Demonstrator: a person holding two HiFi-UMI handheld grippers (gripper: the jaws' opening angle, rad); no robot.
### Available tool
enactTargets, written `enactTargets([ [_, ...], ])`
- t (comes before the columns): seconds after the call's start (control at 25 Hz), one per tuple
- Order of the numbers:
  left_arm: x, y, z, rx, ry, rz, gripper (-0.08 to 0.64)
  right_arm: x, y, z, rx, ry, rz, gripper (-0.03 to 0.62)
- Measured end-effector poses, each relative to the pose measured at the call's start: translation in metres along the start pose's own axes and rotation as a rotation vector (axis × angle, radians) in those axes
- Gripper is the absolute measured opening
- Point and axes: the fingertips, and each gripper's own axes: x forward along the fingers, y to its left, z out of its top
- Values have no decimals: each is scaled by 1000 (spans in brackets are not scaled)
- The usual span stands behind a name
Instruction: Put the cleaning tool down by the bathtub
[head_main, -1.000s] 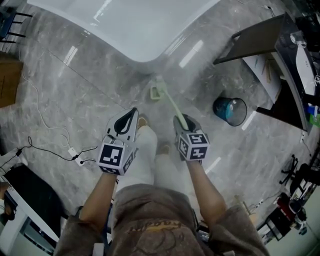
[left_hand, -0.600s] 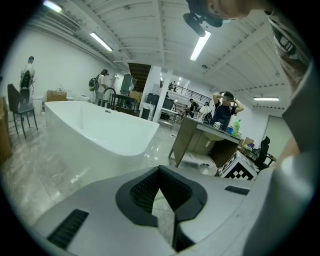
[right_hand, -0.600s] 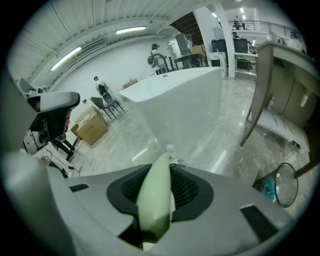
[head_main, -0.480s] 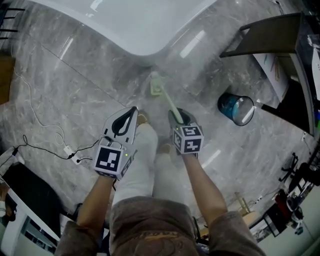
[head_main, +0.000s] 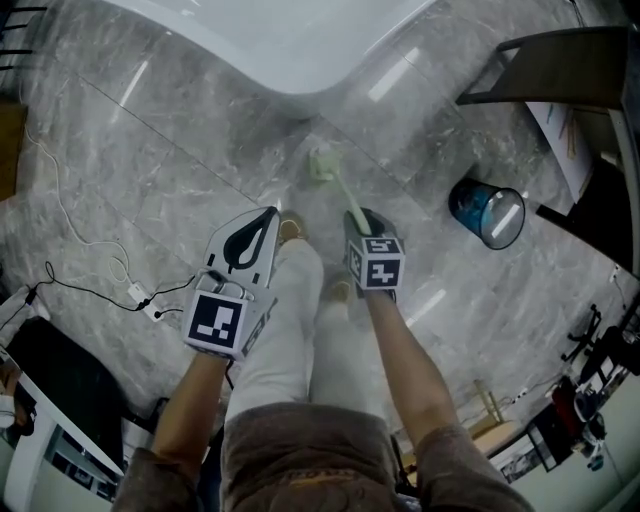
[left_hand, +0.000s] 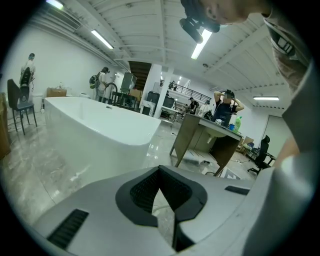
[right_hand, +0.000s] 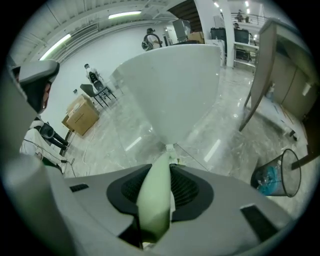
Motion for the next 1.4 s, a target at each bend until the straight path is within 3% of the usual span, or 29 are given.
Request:
enactTargets([
  [0.68,-9,3,-26,-16,34,-24,3,55,-7,-21,89,102,-62,115],
  [1.4,0,15,-35,-17,89,-51,3,101,-9,-14,167,224,-98,115],
])
